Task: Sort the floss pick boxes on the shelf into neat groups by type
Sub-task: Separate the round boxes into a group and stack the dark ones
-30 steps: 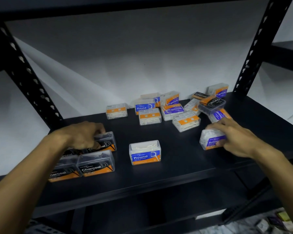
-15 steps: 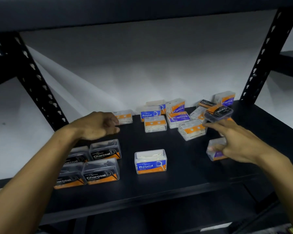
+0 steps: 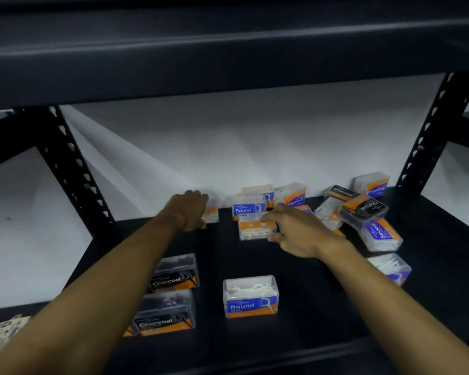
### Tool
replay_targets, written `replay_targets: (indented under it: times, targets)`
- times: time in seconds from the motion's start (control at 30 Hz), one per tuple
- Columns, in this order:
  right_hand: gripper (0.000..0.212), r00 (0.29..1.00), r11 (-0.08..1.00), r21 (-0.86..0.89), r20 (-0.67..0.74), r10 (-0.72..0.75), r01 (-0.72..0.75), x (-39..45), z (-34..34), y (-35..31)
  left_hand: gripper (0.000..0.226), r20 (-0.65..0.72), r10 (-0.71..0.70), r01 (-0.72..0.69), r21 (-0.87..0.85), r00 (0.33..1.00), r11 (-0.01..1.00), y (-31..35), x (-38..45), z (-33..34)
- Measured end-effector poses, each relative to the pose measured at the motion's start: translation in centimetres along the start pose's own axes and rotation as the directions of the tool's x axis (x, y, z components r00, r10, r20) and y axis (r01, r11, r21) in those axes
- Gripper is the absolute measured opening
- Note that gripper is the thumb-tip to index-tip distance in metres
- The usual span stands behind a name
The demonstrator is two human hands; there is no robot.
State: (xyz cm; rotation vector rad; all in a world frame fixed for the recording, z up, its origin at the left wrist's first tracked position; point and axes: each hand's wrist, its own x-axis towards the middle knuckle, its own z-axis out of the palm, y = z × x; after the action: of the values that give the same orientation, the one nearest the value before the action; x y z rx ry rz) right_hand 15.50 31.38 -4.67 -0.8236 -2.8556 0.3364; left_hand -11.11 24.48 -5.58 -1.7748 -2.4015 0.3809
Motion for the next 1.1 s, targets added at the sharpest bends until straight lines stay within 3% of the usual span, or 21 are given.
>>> replay_targets:
  times: [0.2, 0.43, 0.57, 0.8, 0.9, 1.1]
  targets:
    - [0.055, 0.998, 0.995, -0.089, 0.045, 0.044, -0.04, 2.9, 1.1, -0.1, 0.065, -0.009, 0.043, -0.043, 0.009, 0.999, 0.999, -0.9, 1.1, 1.1]
    - [0.066, 0.997, 0.97, -0.243, 0.083, -0.008, 0.028, 4.8, 2.1, -1.0, 0.052, -0.049, 0.117, -0.118, -0.013, 0.992, 0.993, -1.4, 1.3, 1.1]
    - [0.076, 0.994, 0.953, -0.299, 0.112, -0.008, 0.041, 5.3, 2.7, -1.0, 0.052, -0.04, 0.11, -0.112, -0.058, 0.993, 0.992, -1.2, 0.7, 1.1]
    - [0.072, 0.993, 0.92, -0.382, 0.113, -0.047, 0.087, 5.9, 2.9, -0.8, 0.053, -0.063, 0.031, -0.045, -0.228, 0.998, 0.973, -1.9, -0.6, 0.2]
    - [0.069, 0.991, 0.897, -0.429, 0.115, -0.064, 0.108, 6.0, 2.8, -0.8, 0.05, -0.071, -0.048, 0.015, -0.406, 0.996, 0.914, -2.7, -1.5, -0.5]
    - [0.061, 0.985, 0.872, -0.463, 0.132, -0.111, 0.16, 6.0, 2.5, -0.9, 0.031, -0.002, -0.105, 0.069, -0.75, 0.994, 0.658, -4.0, -4.3, -1.7]
